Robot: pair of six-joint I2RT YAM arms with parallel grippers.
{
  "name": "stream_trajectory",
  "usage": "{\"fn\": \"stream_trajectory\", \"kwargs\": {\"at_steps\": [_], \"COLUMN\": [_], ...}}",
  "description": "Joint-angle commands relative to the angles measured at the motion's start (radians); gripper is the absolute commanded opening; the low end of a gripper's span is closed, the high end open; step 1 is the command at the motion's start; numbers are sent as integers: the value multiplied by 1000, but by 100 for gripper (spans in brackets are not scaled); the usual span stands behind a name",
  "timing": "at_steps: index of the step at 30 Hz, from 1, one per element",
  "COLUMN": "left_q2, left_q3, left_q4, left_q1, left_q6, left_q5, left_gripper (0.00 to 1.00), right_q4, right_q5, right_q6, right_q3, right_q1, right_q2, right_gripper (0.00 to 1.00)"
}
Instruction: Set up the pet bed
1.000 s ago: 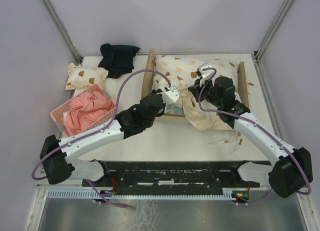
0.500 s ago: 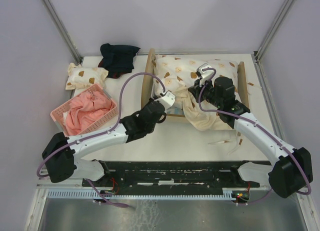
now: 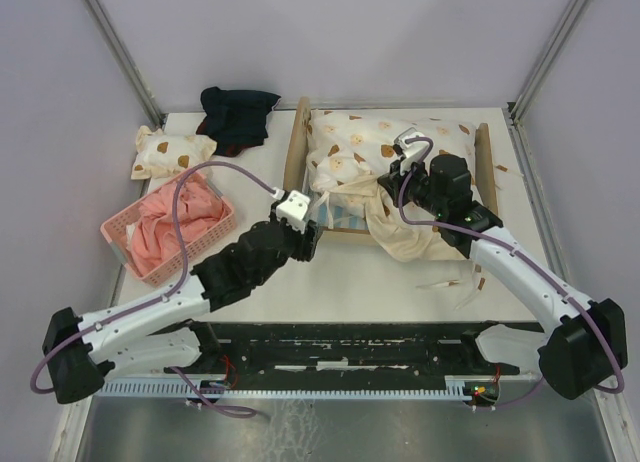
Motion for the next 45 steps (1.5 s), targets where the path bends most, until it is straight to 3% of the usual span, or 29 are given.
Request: {"fn": "stream_trajectory", "kwargs": {"at_steps": [1, 8, 18, 27, 31, 35, 45], "left_q2": [-92, 12, 214, 225, 225, 183, -74], "left_q3": [-136, -206, -158, -170, -172, -160, -97], "left_q4": [240, 437, 593, 648, 653, 592, 251], "left_q1": [-4, -8, -13, -14, -13, -14, -14], "left_q6": [-111, -85, 26, 64, 84, 36, -206], "left_q5": [180, 238, 14, 17, 42, 80, 409], "left_gripper": [63, 64, 60, 42, 22, 3, 3], "right_q4": [18, 11, -7, -7, 0, -3, -5], "right_q5": [-5, -8, 1, 0, -1, 1, -3], "right_q6": [-9, -1, -5, -14, -10, -12, -19], "right_q3": [25, 28, 38, 26, 22, 20, 11], "right_q1": [-8, -8, -7, -7, -8, -7, -8], "right_q2": [-30, -34, -46, -49, -49, -49, -47], "right_gripper": [2, 2, 2, 2, 2, 2, 2]}}
